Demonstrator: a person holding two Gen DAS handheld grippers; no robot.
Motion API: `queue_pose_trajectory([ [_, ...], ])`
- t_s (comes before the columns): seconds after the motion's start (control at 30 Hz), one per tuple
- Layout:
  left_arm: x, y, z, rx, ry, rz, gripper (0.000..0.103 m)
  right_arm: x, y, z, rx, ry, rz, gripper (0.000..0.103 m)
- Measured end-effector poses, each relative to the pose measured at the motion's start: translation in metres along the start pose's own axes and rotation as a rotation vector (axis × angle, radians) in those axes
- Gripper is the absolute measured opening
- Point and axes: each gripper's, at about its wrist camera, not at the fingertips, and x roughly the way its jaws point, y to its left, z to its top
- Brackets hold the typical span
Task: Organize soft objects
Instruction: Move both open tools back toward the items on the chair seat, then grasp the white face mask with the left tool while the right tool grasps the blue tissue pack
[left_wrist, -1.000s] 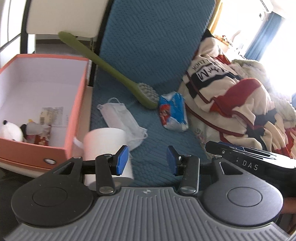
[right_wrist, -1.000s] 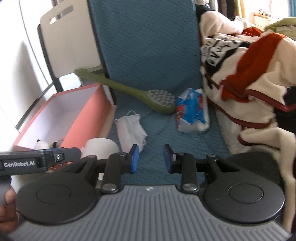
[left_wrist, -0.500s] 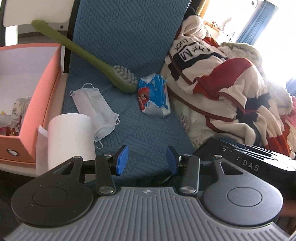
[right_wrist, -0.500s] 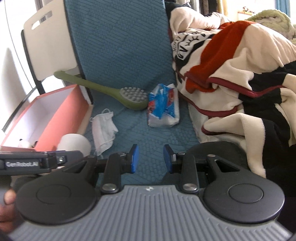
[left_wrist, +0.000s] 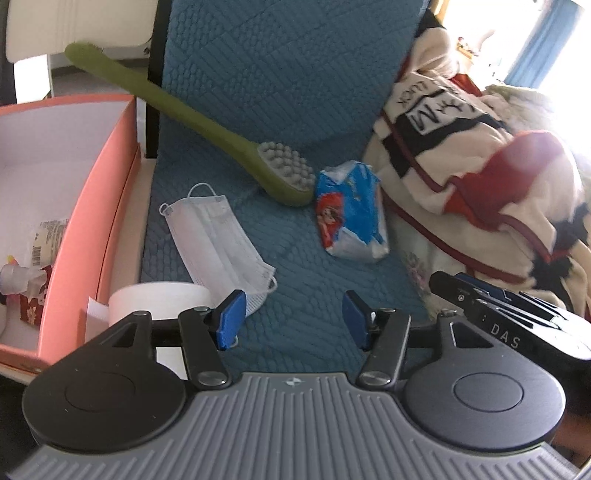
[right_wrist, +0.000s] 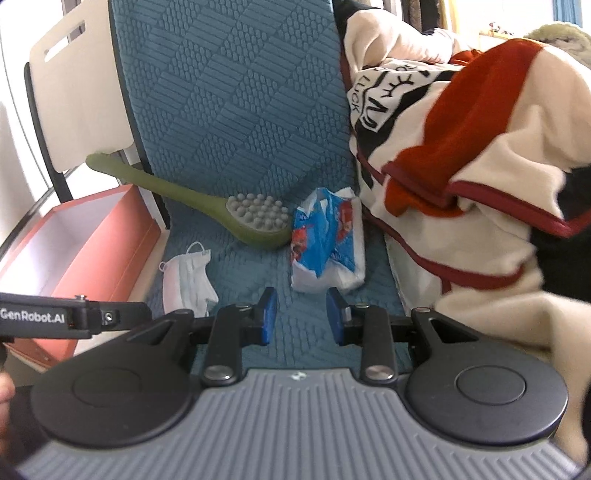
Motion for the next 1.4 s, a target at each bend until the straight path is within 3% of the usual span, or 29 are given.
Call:
queue_pose_trajectory([
  [0.17,0.023,0.01,0.021,-0.054,0.036,0.018,0.067,0.022,0.006,0.01,-0.024,0.009,-0.026,0.034],
  [0.4,0.058,0.022,0.039,-0.1,0.083,0.052,0.067,0.06,0.007,0.018,-0.01,0.018,-0.015,0.055],
  [0.6,0.082,0.036,0.054,-0.092,0.103,0.114,0.068,0.09,0.008,0.029,-0.026,0.032,0.003,0.055],
  [0.77,0.111,0.053,0.058,-0.15,0.157,0.136,0.068,0.117,0.003,0.041,-0.047,0.039,-0.045,0.055],
  [0.97,0.132,0.056,0.055,-0.165,0.161,0.173,0.068,0.142,-0.008,0.051,-0.053,0.049,-0.113,0.055],
  [1.4,0.167,0.047,0.047,-0.123,0.211,0.225,0.068,0.182,-0.016,0.052,-0.013,0.177,-0.11,0.054],
])
